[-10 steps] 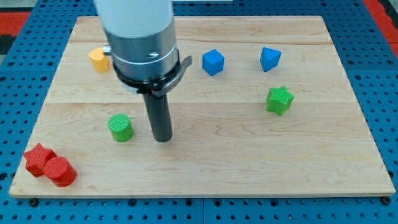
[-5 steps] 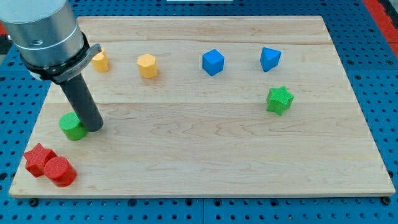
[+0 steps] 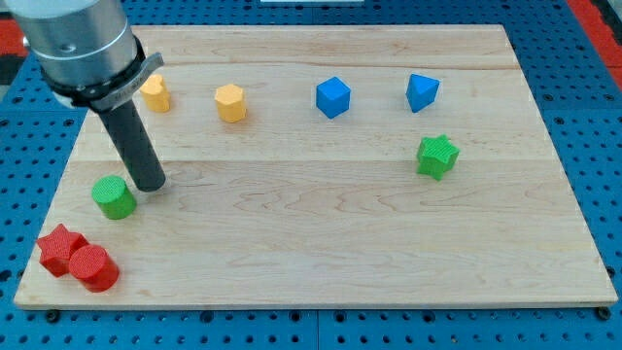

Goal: Move the green circle towards the red star

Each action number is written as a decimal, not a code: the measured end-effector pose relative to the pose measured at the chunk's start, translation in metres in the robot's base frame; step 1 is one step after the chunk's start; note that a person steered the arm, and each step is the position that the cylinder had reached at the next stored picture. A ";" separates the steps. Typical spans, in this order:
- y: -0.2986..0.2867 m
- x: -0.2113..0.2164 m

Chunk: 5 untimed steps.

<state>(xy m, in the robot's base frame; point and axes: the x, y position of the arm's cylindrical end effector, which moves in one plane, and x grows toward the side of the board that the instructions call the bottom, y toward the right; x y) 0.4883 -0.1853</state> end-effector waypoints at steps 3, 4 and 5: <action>-0.038 0.008; -0.038 -0.016; -0.059 -0.023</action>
<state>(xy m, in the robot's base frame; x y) 0.4649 -0.2440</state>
